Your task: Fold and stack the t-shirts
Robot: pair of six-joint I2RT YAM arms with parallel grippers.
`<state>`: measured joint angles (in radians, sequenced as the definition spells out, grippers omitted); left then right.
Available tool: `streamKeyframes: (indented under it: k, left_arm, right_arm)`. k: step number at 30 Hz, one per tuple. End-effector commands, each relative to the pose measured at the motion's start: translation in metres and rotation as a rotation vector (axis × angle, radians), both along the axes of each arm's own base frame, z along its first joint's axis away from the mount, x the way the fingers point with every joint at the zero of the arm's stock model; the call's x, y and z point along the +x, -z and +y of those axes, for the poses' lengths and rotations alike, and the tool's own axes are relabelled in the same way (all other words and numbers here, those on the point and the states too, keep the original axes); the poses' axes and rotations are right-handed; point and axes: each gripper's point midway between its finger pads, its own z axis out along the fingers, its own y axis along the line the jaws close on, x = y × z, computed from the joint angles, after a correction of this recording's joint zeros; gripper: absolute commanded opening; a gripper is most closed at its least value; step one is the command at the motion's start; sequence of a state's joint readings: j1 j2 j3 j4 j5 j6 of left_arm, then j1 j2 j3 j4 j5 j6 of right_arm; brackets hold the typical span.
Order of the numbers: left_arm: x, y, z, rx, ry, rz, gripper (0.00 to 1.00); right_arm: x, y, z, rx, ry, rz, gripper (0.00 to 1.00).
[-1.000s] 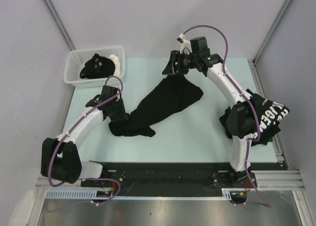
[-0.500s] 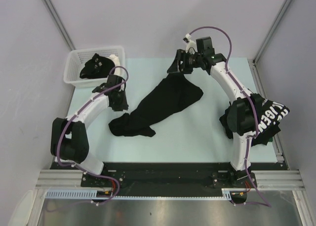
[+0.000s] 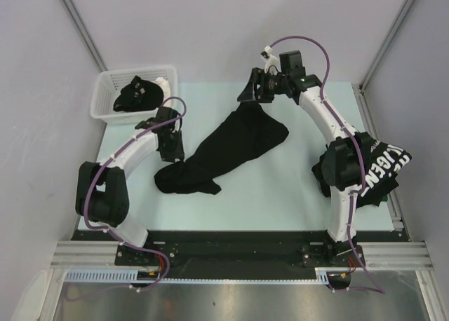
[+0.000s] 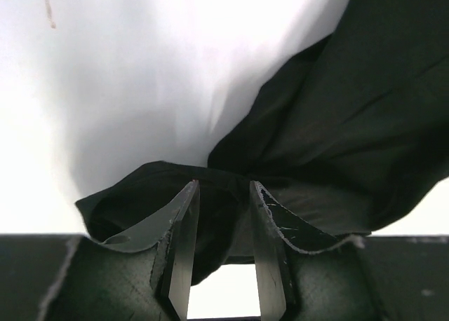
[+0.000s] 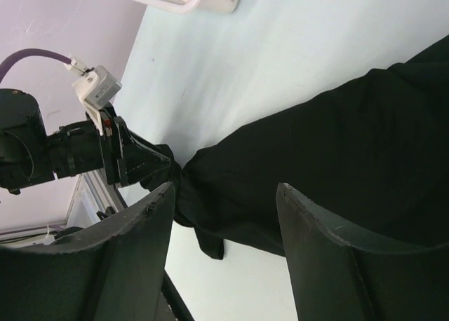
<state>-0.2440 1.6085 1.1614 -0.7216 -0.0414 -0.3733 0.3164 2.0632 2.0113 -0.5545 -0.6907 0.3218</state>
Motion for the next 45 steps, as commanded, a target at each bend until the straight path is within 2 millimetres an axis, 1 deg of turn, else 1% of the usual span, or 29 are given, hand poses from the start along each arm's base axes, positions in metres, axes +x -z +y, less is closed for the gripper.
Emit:
streamKeyframes:
  k: [1,4,9,13,15,16,17,18,22,23,24,25,26,27,28,29,30,31,32,33,34,35,36,37,39,40,43,44,45]
  left_arm:
    - [-0.005,-0.006,-0.012,-0.029,0.046,-0.013,0.40]
    - [-0.007,-0.001,-0.014,-0.027,0.049,0.001,0.38]
    - [-0.011,0.004,-0.025,-0.054,0.073,0.026,0.38]
    - [-0.014,0.009,-0.026,-0.054,0.081,0.044,0.34]
    - [-0.014,0.010,-0.028,-0.058,0.080,0.045,0.27]
    - [-0.014,0.011,-0.028,-0.059,0.081,0.047,0.22]
    - [-0.014,0.011,-0.028,-0.059,0.081,0.052,0.09]
    - [-0.014,0.012,-0.028,-0.058,0.081,0.056,0.01]
    - [-0.010,0.014,-0.025,-0.034,0.062,0.059,0.00]
    - [-0.008,0.010,-0.024,-0.034,0.056,0.046,0.00]
    - [-0.006,0.007,-0.021,-0.017,0.045,0.030,0.00]
    - [0.000,0.000,-0.017,0.004,0.024,0.001,0.00]
    - [0.002,-0.010,-0.013,0.017,0.011,-0.028,0.00]
    - [0.005,-0.017,-0.010,0.028,-0.003,-0.051,0.00]
    - [0.010,-0.030,-0.008,0.035,-0.018,-0.086,0.00]
    - [0.011,-0.038,0.001,0.075,-0.044,-0.106,0.00]
    - [0.012,-0.055,0.004,0.077,-0.056,-0.153,0.00]
    - [0.016,-0.069,0.008,0.091,-0.076,-0.190,0.00]
    - [0.014,-0.079,0.017,0.123,-0.103,-0.212,0.00]
    - [0.013,-0.096,0.022,0.132,-0.126,-0.260,0.00]
    - [0.013,-0.112,0.027,0.134,-0.153,-0.301,0.00]
    - [0.011,-0.122,0.035,0.162,-0.181,-0.329,0.00]
    - [0.007,-0.142,0.040,0.156,-0.202,-0.386,0.00]
    - [0.006,-0.155,0.043,0.154,-0.226,-0.421,0.00]
    - [0.000,-0.173,0.058,0.190,-0.289,-0.471,0.00]
    - [-0.006,-0.186,0.064,0.188,-0.330,-0.508,0.00]
    - [-0.016,-0.198,0.079,0.226,-0.386,-0.528,0.00]
    - [-0.023,-0.196,0.084,0.248,-0.401,-0.507,0.00]
    - [-0.026,-0.197,0.088,0.262,-0.425,-0.503,0.00]
  right_arm:
    - [0.007,-0.025,0.005,0.044,-0.015,-0.065,0.65]
    - [0.008,-0.024,0.006,0.044,-0.017,-0.063,0.65]
    - [0.008,-0.021,0.004,0.039,-0.015,-0.058,0.66]
    - [0.009,-0.020,0.004,0.039,-0.013,-0.058,0.66]
    - [0.010,-0.020,0.003,0.039,-0.012,-0.056,0.66]
    - [0.011,-0.019,0.003,0.040,-0.013,-0.058,0.66]
    - [0.011,-0.018,0.002,0.041,-0.010,-0.052,0.66]
    - [0.013,-0.017,0.001,0.039,-0.004,-0.053,0.66]
    - [0.024,-0.007,-0.005,0.015,0.024,-0.050,0.68]
    - [0.030,0.005,-0.008,-0.020,0.028,-0.060,0.71]
    - [0.037,0.012,-0.013,-0.055,0.055,-0.067,0.82]
    - [0.047,0.027,-0.023,-0.126,0.114,-0.063,0.87]
    - [0.057,0.024,-0.027,-0.158,0.126,-0.105,0.91]
    - [0.067,0.045,-0.032,-0.198,0.146,-0.076,0.98]
    - [0.074,0.055,-0.040,-0.239,0.178,-0.063,1.00]
    - [0.083,0.050,-0.046,-0.242,0.197,-0.083,1.00]
    - [0.090,0.063,-0.050,-0.255,0.208,-0.066,1.00]
    - [0.095,0.067,-0.053,-0.260,0.222,-0.064,1.00]
    - [0.100,0.068,-0.060,-0.260,0.241,-0.064,1.00]
    - [0.105,0.070,-0.062,-0.256,0.252,-0.066,1.00]
    - [0.111,0.077,-0.064,-0.251,0.261,-0.061,1.00]
    - [0.115,0.080,-0.068,-0.245,0.271,-0.059,1.00]
    - [0.120,0.081,-0.071,-0.237,0.281,-0.061,1.00]
    - [0.123,0.090,-0.068,-0.217,0.278,-0.043,1.00]
    - [0.128,0.090,-0.066,-0.187,0.272,-0.042,1.00]
    - [0.130,0.097,-0.064,-0.177,0.269,-0.032,1.00]
    - [0.133,0.100,-0.058,-0.131,0.260,-0.019,1.00]
    - [0.133,0.106,-0.056,-0.126,0.261,-0.003,1.00]
    - [0.132,0.105,-0.051,-0.100,0.240,0.000,1.00]
